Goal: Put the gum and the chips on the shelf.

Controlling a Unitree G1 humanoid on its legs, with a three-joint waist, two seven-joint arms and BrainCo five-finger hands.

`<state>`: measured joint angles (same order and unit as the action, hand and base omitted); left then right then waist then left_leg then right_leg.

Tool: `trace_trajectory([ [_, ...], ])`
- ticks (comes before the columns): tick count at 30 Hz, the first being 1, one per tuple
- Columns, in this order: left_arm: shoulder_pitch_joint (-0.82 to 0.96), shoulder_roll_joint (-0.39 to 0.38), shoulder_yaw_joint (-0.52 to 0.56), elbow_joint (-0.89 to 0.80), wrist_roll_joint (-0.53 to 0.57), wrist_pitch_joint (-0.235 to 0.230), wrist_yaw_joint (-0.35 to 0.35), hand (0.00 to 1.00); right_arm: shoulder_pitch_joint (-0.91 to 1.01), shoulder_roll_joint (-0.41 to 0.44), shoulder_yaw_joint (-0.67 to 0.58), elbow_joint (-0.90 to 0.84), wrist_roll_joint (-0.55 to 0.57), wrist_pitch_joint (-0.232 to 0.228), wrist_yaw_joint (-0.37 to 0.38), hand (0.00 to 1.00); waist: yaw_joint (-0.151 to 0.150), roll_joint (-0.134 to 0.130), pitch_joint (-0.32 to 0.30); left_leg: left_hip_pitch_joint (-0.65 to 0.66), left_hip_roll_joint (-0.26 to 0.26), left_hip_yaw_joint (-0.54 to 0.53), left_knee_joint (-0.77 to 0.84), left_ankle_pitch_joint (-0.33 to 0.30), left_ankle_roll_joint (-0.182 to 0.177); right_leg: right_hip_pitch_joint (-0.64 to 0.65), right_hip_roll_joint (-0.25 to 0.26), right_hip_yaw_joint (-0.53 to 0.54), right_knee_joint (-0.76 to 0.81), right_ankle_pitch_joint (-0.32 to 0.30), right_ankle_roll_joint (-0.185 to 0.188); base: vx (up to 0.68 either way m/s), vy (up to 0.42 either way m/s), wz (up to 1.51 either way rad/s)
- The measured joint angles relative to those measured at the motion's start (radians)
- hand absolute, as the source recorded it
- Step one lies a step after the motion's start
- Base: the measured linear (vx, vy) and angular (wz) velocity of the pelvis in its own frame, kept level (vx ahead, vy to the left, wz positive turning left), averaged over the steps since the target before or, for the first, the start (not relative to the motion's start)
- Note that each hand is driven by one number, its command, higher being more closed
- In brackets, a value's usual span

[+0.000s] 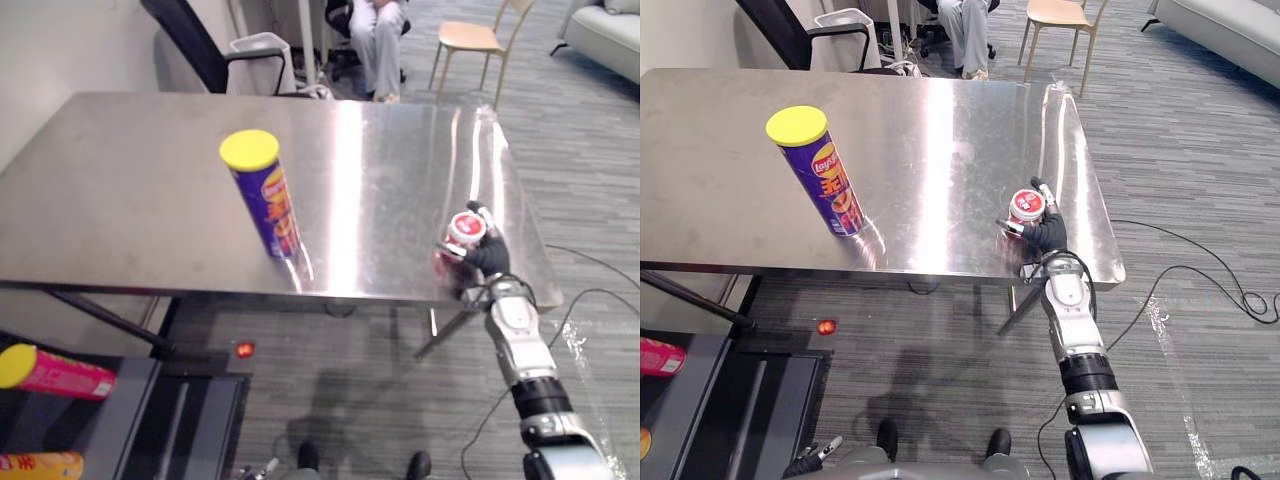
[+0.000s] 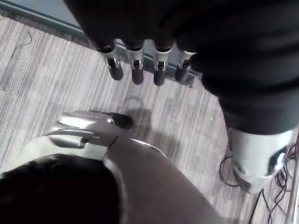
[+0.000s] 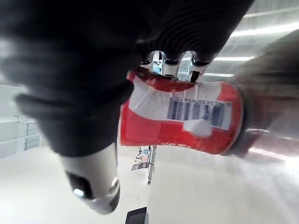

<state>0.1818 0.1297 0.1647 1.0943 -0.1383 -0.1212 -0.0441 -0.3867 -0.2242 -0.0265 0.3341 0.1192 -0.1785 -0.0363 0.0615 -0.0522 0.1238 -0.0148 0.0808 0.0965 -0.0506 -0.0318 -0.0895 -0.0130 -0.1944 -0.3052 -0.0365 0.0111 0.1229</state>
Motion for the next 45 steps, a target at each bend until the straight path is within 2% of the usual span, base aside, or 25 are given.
trace_trajectory([
  [11,0.0,0.0,0.01,-0.022,0.0,0.0,0.002,0.0,-0.033,0.008,0.047,0.017,-0.005,0.001,0.0,1.0,0.021,-0.014,0.01,0.003,-0.001,0.003,0.0,0.001,0.001,0.006,-0.001,0.002,-0.008,0.008,0.004,0.0,0.0,0.0],
  [19,0.0,-0.001,0.012,-0.026,0.003,0.0,0.005,0.0,-0.031,0.009,0.06,0.011,-0.005,0.003,0.002,1.0,0.021,-0.014,0.01,0.007,-0.001,0.004,0.0,0.001,0.001,0.009,-0.002,0.004,-0.008,0.008,0.004,0.0,0.0,0.0],
  [24,0.0,-0.004,0.02,-0.031,0.005,0.001,0.008,0.0,0.041,0.009,0.047,-0.173,-0.006,0.004,0.007,1.0,0.018,-0.014,0.014,0.019,-0.002,-0.004,0.0,0.001,0.001,0.029,-0.002,-0.007,-0.015,0.008,0.004,0.0,-0.001,0.05],
  [31,0.001,-0.001,0.02,-0.02,0.026,0.002,0.019,0.0,0.227,0.003,-0.06,-0.458,0.021,-0.008,0.064,1.0,-0.014,-0.013,0.015,0.024,0.0,-0.037,0.015,0.0,0.002,0.035,-0.009,-0.02,0.038,0.007,0.005,0.0,0.006,0.11],
  [37,0.003,-0.002,0.02,-0.017,0.033,0.003,0.019,0.0,0.344,0.003,-0.096,-0.525,0.059,-0.01,0.089,1.0,-0.032,-0.009,0.011,0.035,-0.012,-0.02,0.02,0.002,0.005,0.039,-0.02,-0.003,0.031,-0.008,0.012,-0.08,-0.005,-0.11],
  [45,0.011,-0.002,0.02,0.011,0.034,0.011,0.017,0.0,0.443,0.004,-0.163,-0.528,0.096,-0.01,0.091,1.0,-0.036,0.012,-0.046,0.036,-0.003,-0.015,0.014,0.005,0.002,0.038,-0.009,0.003,0.019,-0.007,0.012,-0.01,-0.01,-0.02],
])
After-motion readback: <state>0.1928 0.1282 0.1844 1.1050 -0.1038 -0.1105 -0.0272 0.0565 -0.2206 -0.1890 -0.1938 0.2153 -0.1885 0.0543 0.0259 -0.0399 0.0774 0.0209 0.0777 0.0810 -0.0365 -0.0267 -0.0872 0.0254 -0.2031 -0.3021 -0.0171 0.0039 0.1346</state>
